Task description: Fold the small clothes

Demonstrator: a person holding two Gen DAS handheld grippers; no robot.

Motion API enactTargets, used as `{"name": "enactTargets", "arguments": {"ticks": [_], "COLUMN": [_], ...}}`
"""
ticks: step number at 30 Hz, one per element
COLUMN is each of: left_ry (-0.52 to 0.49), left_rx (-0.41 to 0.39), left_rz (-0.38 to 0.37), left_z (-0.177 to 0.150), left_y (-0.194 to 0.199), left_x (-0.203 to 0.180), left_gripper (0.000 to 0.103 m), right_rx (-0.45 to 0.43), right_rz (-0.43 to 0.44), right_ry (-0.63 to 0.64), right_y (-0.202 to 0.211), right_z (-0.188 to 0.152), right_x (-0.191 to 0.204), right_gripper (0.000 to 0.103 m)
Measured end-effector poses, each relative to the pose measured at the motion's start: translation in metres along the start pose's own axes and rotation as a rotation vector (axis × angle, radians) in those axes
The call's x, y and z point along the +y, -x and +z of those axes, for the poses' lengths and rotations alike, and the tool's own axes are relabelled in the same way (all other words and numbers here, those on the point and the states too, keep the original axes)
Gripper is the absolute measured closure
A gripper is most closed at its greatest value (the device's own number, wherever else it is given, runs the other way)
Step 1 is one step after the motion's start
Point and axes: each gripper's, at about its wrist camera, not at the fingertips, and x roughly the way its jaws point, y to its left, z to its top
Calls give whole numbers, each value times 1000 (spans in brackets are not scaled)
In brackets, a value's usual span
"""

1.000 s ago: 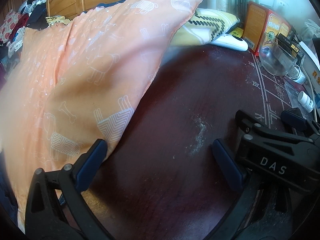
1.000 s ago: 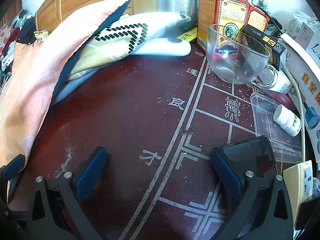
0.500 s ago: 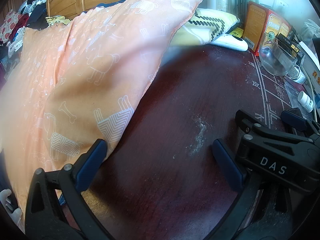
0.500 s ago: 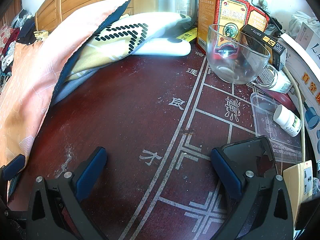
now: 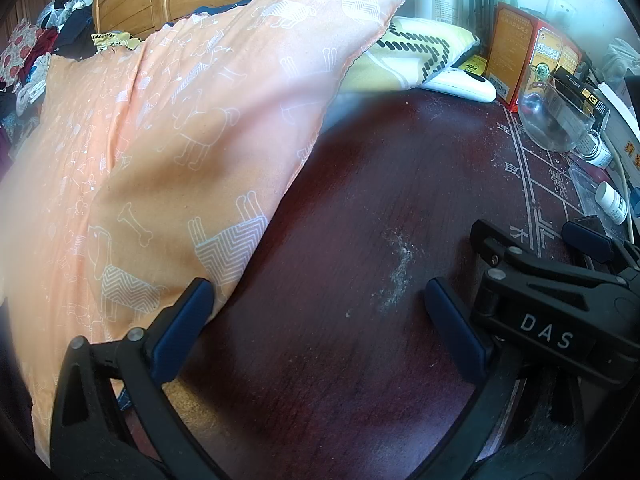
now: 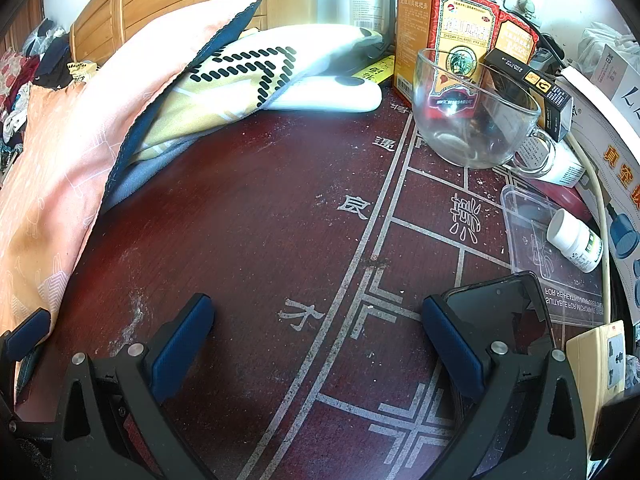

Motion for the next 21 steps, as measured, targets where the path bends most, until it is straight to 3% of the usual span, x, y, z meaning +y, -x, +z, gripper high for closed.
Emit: {"name": "enactTargets", "arguments": {"ticks": [21], "left_ry": [0], "left_rx": [0], "left_rz": [0], "left_z": [2], "left_y": [0], "left_x": [0], "left_gripper": [0], "right_rx": [0], "right_rz": [0], "right_ry": [0], "right_y": [1], "right_z": [0], "right_x": [0], "right_gripper": [0]}}
